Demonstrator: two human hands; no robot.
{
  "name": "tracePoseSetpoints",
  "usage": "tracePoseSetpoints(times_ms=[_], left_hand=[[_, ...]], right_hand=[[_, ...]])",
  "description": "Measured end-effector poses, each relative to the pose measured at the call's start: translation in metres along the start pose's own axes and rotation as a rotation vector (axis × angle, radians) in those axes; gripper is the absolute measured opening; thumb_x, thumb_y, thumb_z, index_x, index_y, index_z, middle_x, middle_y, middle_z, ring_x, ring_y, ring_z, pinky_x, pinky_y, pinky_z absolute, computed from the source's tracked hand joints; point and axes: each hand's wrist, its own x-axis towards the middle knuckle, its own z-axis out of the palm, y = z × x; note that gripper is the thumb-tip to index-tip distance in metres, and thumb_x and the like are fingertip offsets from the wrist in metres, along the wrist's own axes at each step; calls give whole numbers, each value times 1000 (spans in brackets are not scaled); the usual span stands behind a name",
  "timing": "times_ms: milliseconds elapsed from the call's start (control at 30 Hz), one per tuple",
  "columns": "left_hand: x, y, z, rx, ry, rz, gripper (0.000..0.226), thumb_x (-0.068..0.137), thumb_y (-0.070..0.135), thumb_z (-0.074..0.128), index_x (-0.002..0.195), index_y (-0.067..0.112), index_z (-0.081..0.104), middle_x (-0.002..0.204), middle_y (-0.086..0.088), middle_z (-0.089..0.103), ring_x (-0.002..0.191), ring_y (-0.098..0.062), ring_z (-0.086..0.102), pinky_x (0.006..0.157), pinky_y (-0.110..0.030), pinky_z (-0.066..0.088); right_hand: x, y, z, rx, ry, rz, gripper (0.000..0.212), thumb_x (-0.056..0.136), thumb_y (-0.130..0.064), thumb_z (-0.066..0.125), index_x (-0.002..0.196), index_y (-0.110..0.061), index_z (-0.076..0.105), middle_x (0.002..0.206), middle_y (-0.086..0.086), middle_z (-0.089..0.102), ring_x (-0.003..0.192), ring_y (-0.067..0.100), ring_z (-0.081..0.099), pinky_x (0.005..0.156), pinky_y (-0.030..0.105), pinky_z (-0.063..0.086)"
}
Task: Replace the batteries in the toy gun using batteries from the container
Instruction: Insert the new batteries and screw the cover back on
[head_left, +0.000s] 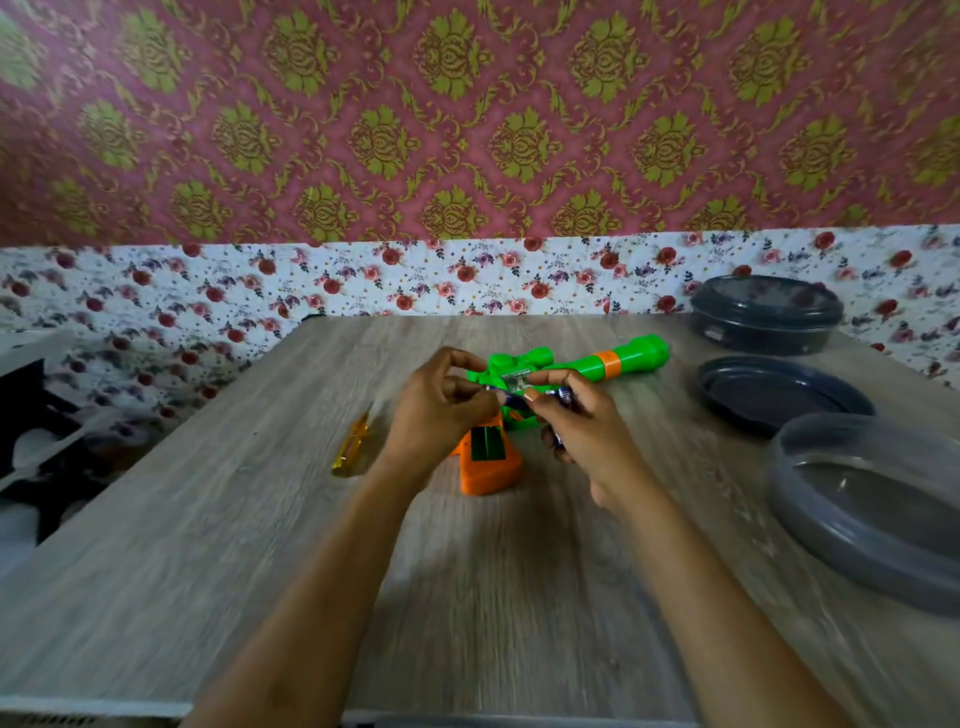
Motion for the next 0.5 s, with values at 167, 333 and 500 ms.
tracePoseSetpoints(times_ms=[167, 333, 500], left_hand=[[-2, 3, -1, -61, -2, -3, 18, 78, 6, 72, 86, 11, 57, 73, -8, 71, 68, -19, 69, 67, -30, 57], [-3, 2, 2, -74, -4, -3, 8, 79, 5, 71, 80, 8, 63, 72, -8, 70, 63, -13, 67, 64, -22, 57], [-4, 2, 4, -1, -58, 18, 3, 83, 3, 67, 85, 6, 68, 80, -7, 70, 66, -3, 67, 65, -14, 55]], right_hand=[[0, 2, 2, -99, -111, -108, 8, 85, -7, 63, 84, -15, 59, 45, -20, 54, 41, -9, 48, 43, 6, 33], [4, 11, 4, -179, -91, -125, 9, 81, -14, 67, 76, -16, 60, 62, -5, 58, 41, -5, 48, 44, 8, 32], [5, 12, 3, -148, -49, -66, 6, 83, -13, 65, 85, -7, 64, 67, 4, 59, 38, -3, 46, 39, 12, 33]])
